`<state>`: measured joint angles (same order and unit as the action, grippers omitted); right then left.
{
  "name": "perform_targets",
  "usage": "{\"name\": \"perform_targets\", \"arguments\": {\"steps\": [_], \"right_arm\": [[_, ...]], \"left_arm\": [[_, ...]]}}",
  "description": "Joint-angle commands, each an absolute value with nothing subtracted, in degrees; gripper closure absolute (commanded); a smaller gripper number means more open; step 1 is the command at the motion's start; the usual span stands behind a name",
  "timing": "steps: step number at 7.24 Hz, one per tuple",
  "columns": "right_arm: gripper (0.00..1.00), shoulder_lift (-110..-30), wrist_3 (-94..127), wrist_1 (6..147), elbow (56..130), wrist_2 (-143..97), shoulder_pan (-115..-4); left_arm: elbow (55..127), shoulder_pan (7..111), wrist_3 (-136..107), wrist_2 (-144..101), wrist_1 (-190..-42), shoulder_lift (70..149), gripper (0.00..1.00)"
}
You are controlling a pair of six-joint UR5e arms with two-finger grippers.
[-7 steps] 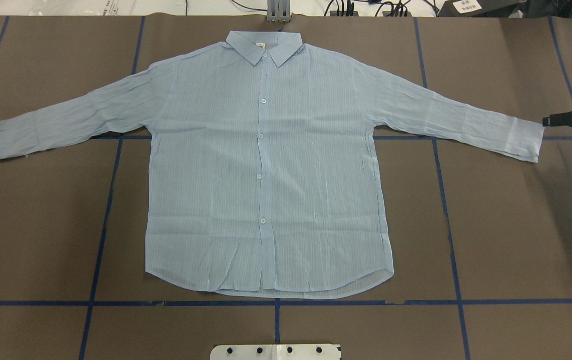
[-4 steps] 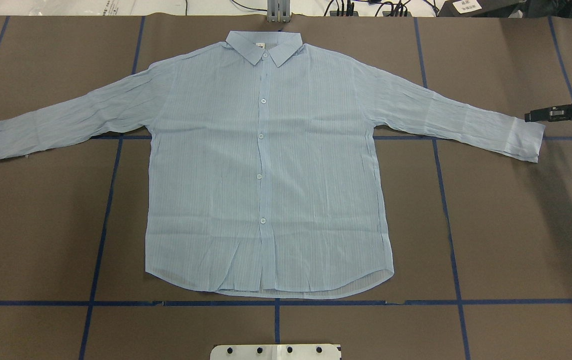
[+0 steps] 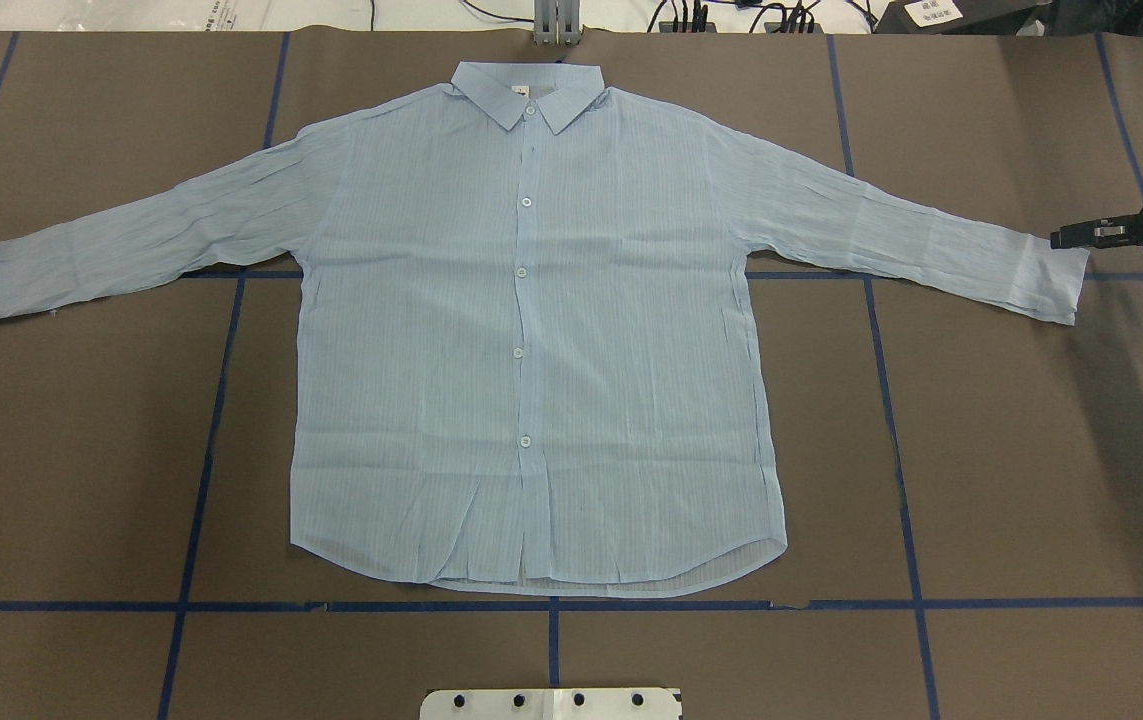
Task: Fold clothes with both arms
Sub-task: 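Grasp the cuff of the sleeve nearest the right gripper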
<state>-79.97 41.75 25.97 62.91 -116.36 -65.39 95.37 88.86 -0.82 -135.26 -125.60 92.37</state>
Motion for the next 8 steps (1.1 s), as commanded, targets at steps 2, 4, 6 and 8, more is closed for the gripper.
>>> {"name": "perform_targets", "arguments": {"steps": [2, 4, 6, 8], "right_arm": [[0.40, -79.98, 41.75, 26.02, 62.67, -115.66, -64.60], [0.62, -79.98, 41.75, 26.02, 62.67, -115.66, -64.25], [1.00, -79.98, 41.92, 25.93, 63.10, -115.93, -64.25], [1.00, -80.24, 41.84, 25.84, 64.85, -116.28, -64.42]], "left_arm": [[95.36, 88.94, -0.70, -135.26, -125.60, 92.29, 0.00], [95.27, 88.86, -0.53, -135.26, -125.60, 92.29, 0.00], [95.27, 88.86, -0.53, -135.26, -125.51, 92.29, 0.00], [95.27, 88.86, -0.53, -135.26, -125.60, 92.29, 0.00]]}}
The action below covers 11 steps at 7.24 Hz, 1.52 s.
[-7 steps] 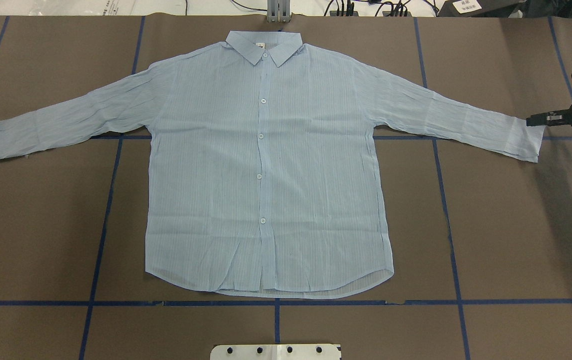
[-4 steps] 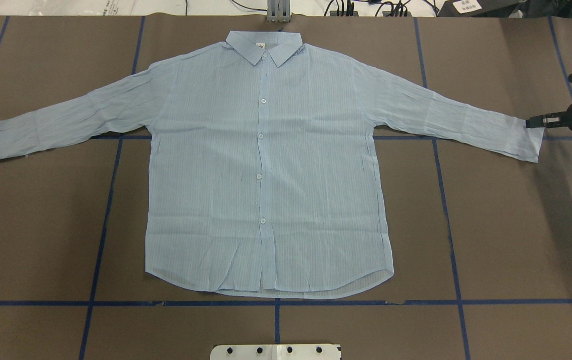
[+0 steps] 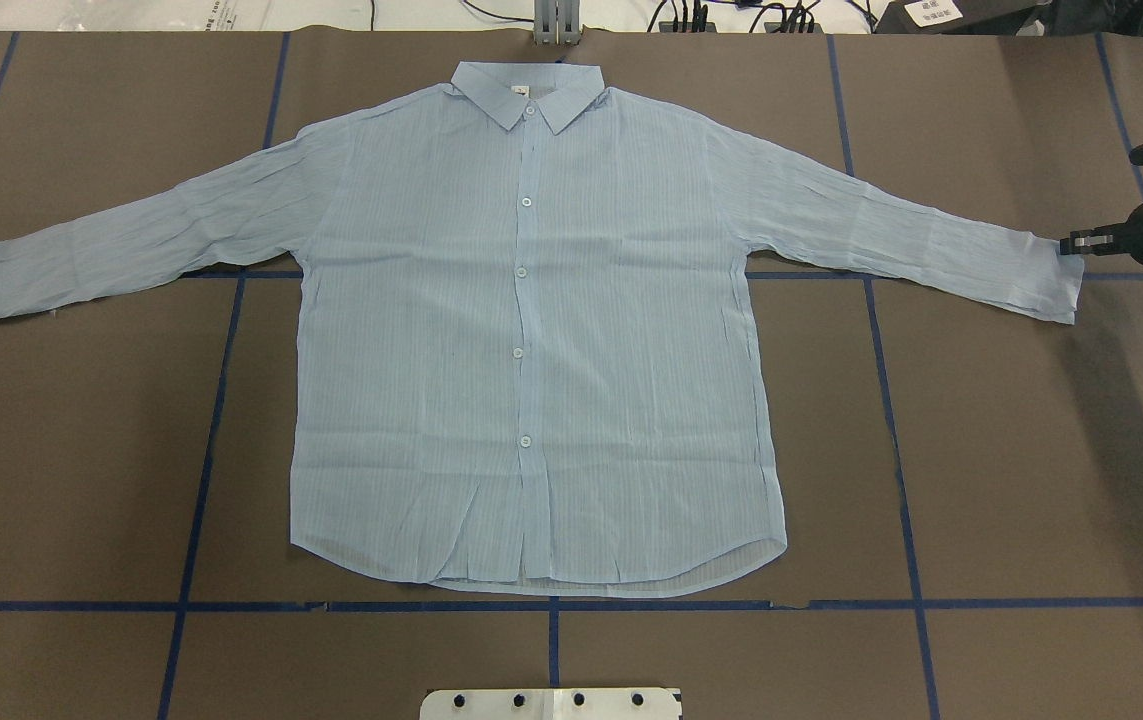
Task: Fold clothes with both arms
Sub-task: 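Grasp the cuff of the sleeve nearest the right gripper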
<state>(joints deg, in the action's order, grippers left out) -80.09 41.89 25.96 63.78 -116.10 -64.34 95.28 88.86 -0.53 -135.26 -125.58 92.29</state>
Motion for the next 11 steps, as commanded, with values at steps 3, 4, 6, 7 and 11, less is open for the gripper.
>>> {"name": "perform_targets", "arguments": {"steps": [3, 4, 6, 7, 11], "right_arm": [[1.00, -79.72, 49.51, 26.98, 72.49, -116.02, -64.95], [1.00, -79.72, 54.09, 26.98, 76.25, -114.10, -64.95], [1.00, -78.76, 60.60, 34.39, 84.67, -109.00, -63.03], [1.00, -76.75, 66.39, 44.20, 91.25, -103.85, -60.15], [1.00, -51.03, 88.30, 81.26, 93.71, -78.15, -41.68]], "left_arm": [[95.27, 88.94, -0.53, -135.26, -125.60, 92.29, 0.00], [95.27, 88.86, -0.53, -135.26, -125.60, 92.20, 0.00], [95.19, 88.86, -0.53, -135.26, -125.60, 92.20, 0.00], [95.19, 88.86, -0.61, -135.26, -125.60, 92.20, 0.00], [95.27, 88.86, -0.79, -135.26, -125.60, 92.20, 0.00]]}}
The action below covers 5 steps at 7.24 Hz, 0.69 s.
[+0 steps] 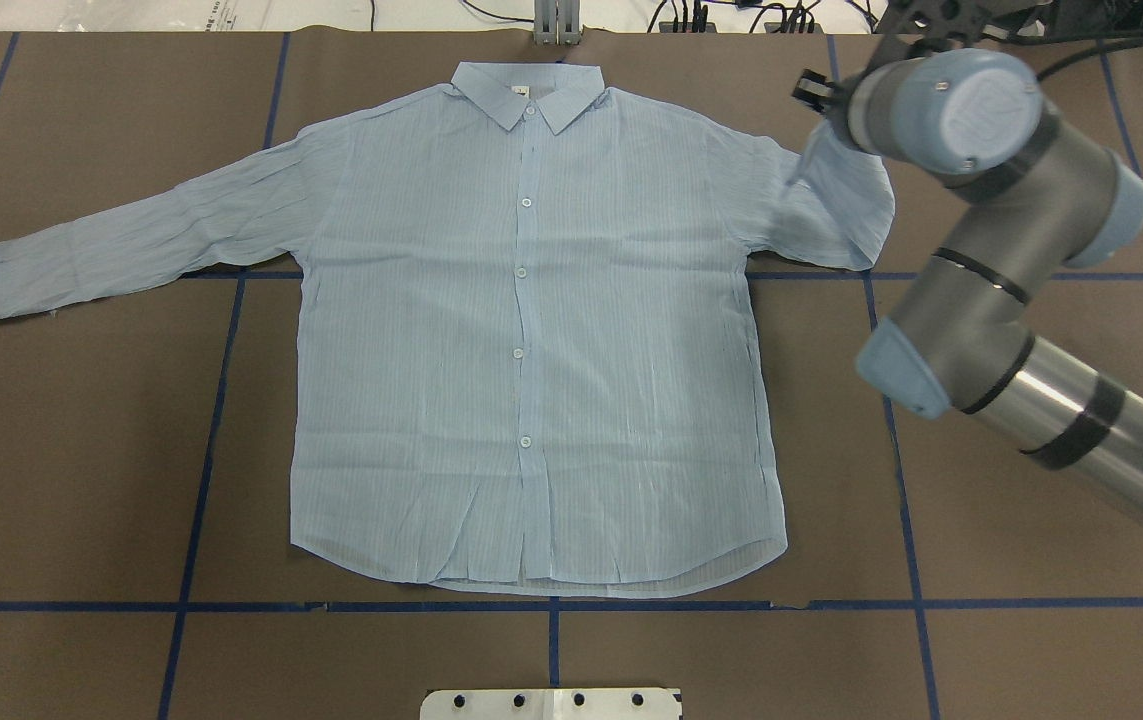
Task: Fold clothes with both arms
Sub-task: 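Fold the held sleeve across the shirt front with the right gripper, release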
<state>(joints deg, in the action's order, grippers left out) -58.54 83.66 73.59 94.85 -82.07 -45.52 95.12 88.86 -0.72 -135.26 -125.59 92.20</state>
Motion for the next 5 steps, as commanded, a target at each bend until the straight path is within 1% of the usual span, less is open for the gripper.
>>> {"name": "perform_targets", "arguments": {"steps": [1, 2, 3, 5], "right_arm": [[1.00, -46.80, 88.42, 81.21, 91.26, -75.70, -39.92], [1.00, -41.54, 87.98, 80.86, 87.40, -73.93, -37.73], [1.00, -35.22, 87.54, 79.90, 81.45, -69.83, -35.79], [1.00, -27.89, 87.36, 72.37, 70.89, -66.28, -33.58]], "left_arm": [[95.27, 88.94, -0.79, -135.26, -125.60, 92.11, 0.00], [95.27, 88.86, -0.79, -135.26, -125.60, 92.11, 0.00], [95.10, 88.94, -0.70, -135.26, -125.60, 92.11, 0.00], [95.18, 88.95, -0.79, -135.26, -125.60, 92.11, 0.00]]}}
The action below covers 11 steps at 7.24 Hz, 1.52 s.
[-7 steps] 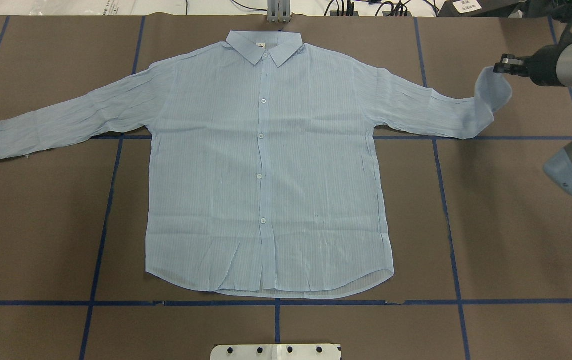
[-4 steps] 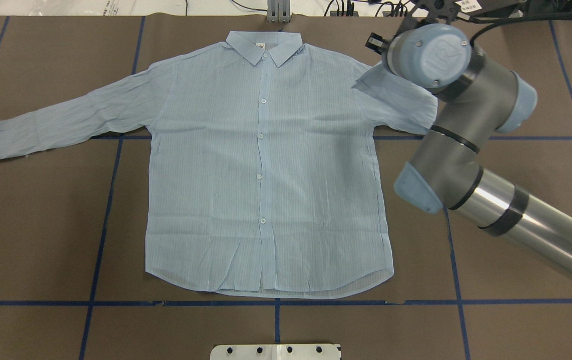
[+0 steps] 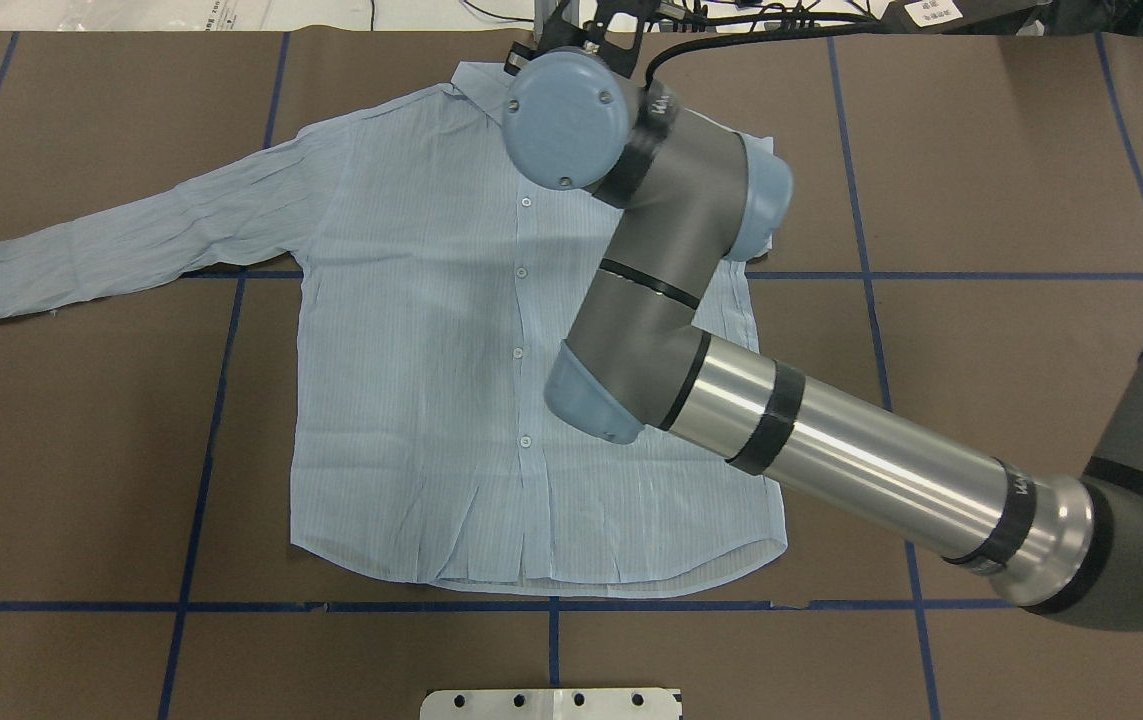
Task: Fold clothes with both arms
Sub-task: 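Fold the held sleeve across the shirt front with the right gripper, release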
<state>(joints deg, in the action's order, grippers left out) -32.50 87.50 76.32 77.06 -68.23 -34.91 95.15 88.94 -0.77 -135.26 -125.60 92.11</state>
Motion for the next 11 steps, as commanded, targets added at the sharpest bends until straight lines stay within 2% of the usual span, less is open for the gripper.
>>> {"name": "perform_targets", "arguments": {"steps": [1, 3, 5, 6, 7, 8, 11], "right_arm": [[1.00, -25.95, 87.36, 72.25, 68.06, -64.70, -32.36], [1.00, -24.79, 87.10, 72.16, 66.54, -63.02, -29.89], [1.00, -21.73, 85.00, 72.16, 61.64, -63.54, -28.48], [0.67, -19.53, 84.99, 71.98, 59.26, -63.81, -28.39], [0.21, -17.95, 85.08, 71.98, 58.19, -65.03, -28.56], [0.06, -15.23, 85.08, 71.98, 55.92, -67.39, -29.26], [0.01, -13.36, 83.95, 72.86, 54.14, -76.69, -33.73]], "left_arm": [[95.10, 88.95, -0.79, -135.26, -125.60, 92.11, 0.00], [94.75, 88.95, -0.70, -135.26, -125.60, 92.11, 0.00], [94.92, 88.95, -0.79, -135.26, -125.60, 92.11, 0.00], [94.83, 88.95, -0.70, -135.26, -125.60, 92.02, 0.00], [94.83, 88.95, -0.70, -135.26, -125.60, 91.93, 0.00], [95.01, 88.95, -0.62, -135.26, -125.60, 91.15, 0.00], [94.48, 88.86, -0.88, -135.26, -125.60, 91.05, 0.00]]}}
